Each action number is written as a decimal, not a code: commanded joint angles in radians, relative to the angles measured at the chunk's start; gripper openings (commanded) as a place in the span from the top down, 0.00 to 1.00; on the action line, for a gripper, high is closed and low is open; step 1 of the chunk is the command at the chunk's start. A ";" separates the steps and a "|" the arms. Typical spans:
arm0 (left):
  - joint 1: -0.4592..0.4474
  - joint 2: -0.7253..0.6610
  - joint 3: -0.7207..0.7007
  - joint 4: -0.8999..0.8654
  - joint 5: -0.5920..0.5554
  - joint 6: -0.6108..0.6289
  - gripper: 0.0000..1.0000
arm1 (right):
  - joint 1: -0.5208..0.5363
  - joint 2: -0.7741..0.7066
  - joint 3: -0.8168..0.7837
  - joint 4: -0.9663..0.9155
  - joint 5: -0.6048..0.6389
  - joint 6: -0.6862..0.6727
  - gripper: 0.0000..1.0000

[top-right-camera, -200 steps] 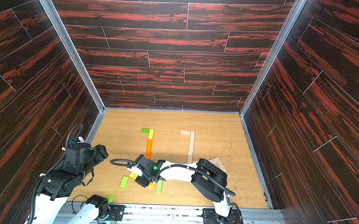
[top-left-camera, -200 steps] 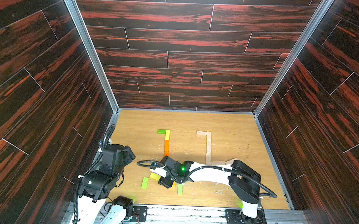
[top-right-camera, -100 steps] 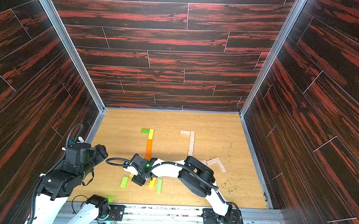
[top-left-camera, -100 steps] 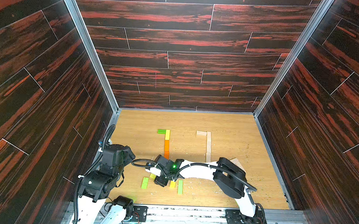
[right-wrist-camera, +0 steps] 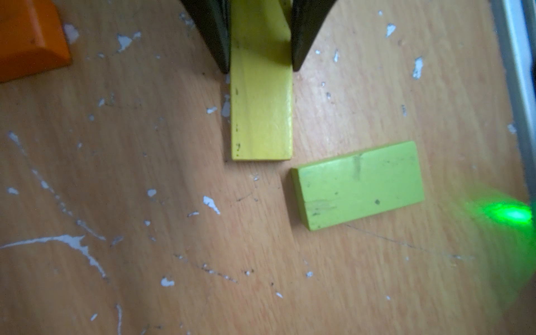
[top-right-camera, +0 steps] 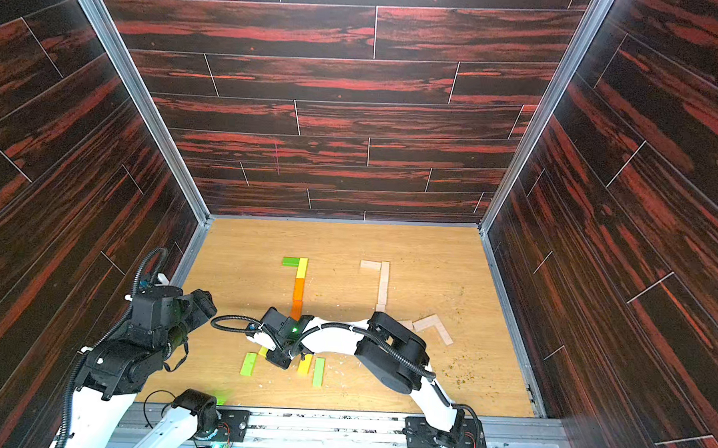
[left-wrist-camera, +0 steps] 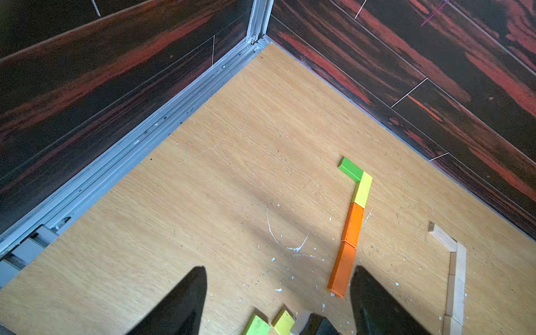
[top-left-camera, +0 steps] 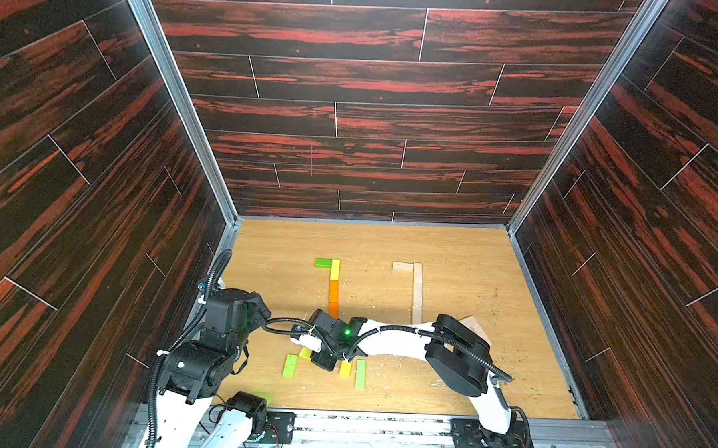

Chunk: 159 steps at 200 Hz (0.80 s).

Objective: Assemble a giraffe with building blocks
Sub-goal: Pick up the building block from the center of the board, then assemble the building block at the center of the board.

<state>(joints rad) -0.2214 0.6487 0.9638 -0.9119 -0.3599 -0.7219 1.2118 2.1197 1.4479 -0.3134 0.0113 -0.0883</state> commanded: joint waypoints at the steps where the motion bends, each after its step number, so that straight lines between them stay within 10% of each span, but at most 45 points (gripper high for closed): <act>1: 0.005 0.012 -0.008 0.008 -0.014 0.010 0.19 | -0.005 -0.121 -0.059 -0.052 -0.013 -0.007 0.82; 95: 0.005 0.091 -0.038 0.107 0.066 0.011 0.19 | -0.176 -0.568 -0.436 0.056 -0.018 -0.228 0.82; 159: 0.005 0.152 -0.082 0.169 0.126 -0.002 0.19 | -0.319 -0.349 -0.288 -0.072 -0.150 -0.436 0.86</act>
<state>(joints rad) -0.2214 0.7853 0.8982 -0.7753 -0.2611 -0.7155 0.8993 1.6367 1.0706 -0.3077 -0.0589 -0.3977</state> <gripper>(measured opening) 0.806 0.311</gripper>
